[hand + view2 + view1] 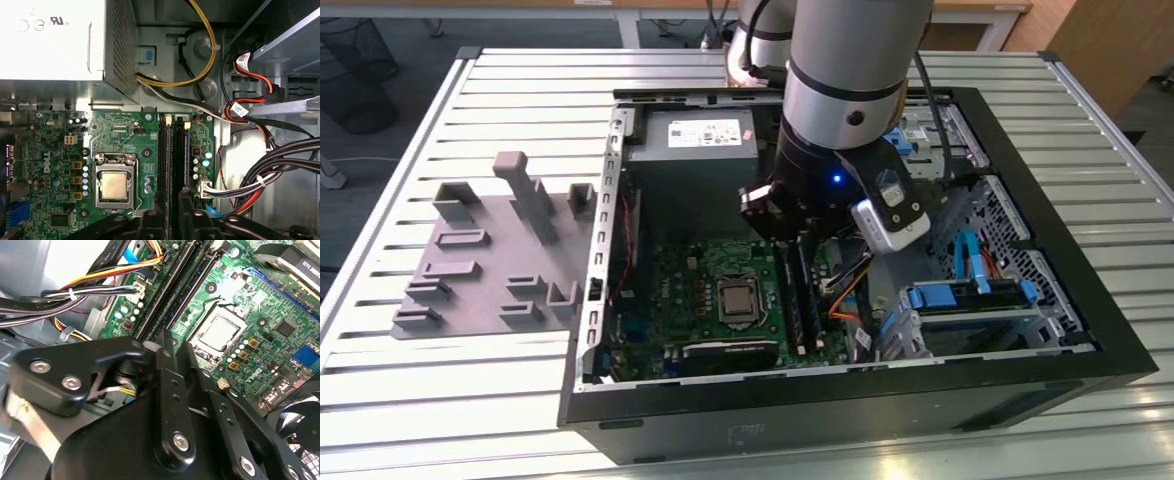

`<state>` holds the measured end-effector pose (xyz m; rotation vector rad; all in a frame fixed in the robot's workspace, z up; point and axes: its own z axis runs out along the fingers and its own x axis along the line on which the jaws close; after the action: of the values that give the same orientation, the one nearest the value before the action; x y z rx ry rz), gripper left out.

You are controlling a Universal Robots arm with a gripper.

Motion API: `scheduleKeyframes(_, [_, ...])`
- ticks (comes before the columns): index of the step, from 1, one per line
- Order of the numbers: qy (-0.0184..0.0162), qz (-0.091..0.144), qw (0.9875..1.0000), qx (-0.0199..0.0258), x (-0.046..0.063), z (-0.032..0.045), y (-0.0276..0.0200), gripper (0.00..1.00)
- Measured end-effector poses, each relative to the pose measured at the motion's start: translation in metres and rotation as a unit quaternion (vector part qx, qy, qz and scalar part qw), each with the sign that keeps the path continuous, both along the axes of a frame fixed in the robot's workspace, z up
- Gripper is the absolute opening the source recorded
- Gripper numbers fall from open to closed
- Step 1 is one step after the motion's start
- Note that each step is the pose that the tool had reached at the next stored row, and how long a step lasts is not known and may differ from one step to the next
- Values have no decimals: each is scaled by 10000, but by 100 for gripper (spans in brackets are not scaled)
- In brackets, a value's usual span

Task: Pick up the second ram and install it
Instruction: 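Insert the second ram into the second slot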

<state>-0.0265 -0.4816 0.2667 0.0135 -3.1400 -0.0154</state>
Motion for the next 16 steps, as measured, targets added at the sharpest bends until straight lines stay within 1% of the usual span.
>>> scheduleKeyframes(1, [0, 0, 10000, 0, 0, 0, 0, 23])
scheduleKeyframes(2, [0, 0, 10000, 0, 0, 0, 0, 30])
scheduleKeyframes(3, [0, 0, 10000, 0, 0, 0, 0, 30])
scheduleKeyframes(4, [0, 0, 10000, 0, 0, 1, 0, 28])
scheduleKeyframes(5, [0, 0, 10000, 0, 0, 0, 0, 22])
scheduleKeyframes(6, [0, 0, 10000, 0, 0, 1, 0, 22])
scheduleKeyframes(8, [0, 0, 10000, 0, 0, 1, 0, 11])
scheduleKeyframes(16, [0, 0, 10000, 0, 0, 2, 0, 11])
